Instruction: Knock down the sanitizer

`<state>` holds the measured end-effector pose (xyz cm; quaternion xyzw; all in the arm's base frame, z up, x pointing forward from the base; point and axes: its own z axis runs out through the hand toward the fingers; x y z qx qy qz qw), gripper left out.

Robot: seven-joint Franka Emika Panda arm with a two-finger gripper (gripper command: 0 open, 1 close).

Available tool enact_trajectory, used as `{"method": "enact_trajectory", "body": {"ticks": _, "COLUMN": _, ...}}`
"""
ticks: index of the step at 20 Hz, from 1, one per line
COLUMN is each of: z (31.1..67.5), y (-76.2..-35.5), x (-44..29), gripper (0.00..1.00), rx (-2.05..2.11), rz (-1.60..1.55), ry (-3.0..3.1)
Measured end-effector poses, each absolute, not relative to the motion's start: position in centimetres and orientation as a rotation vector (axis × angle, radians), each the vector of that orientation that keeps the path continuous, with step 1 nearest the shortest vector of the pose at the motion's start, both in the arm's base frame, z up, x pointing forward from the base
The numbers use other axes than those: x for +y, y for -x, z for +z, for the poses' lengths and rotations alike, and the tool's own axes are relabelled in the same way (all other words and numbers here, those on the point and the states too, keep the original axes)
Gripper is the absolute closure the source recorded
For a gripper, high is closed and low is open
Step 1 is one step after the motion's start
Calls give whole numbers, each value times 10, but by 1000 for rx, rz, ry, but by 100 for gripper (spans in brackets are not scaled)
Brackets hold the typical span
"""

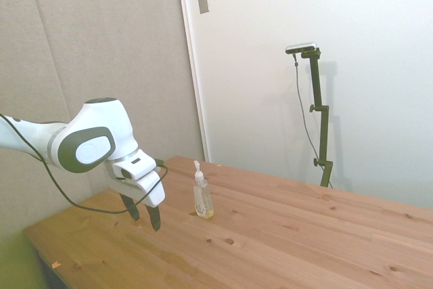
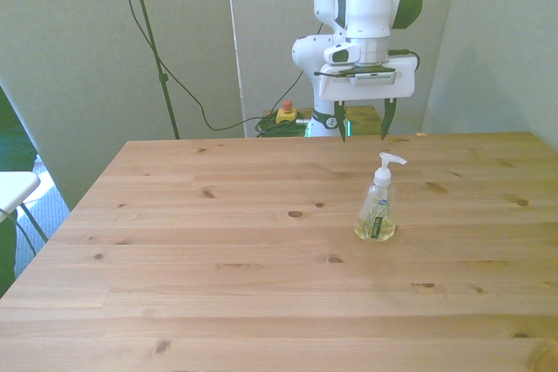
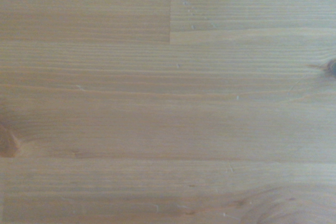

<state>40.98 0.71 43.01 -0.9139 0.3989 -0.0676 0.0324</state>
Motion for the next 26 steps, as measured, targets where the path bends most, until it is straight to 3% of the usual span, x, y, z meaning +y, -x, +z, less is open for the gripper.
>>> {"method": "enact_trajectory", "body": {"ticks": 3, "z": 428, "y": -411, "x": 7, "gripper": 0, "rx": 1232, "rz": -196, "ry": 2816}}
{"method": "enact_trajectory", "body": {"ticks": 4, "z": 428, "y": -414, "x": 7, "gripper": 100, "rx": 1239, "rz": -194, "ry": 2812}}
{"method": "enact_trajectory", "body": {"ticks": 15, "z": 442, "y": -524, "x": 23, "gripper": 100, "rx": 1331, "rz": -152, "ry": 2777}}
{"method": "enact_trajectory", "body": {"ticks": 26, "z": 429, "y": -559, "x": 18, "gripper": 100, "rx": 1416, "rz": -127, "ry": 2781}}
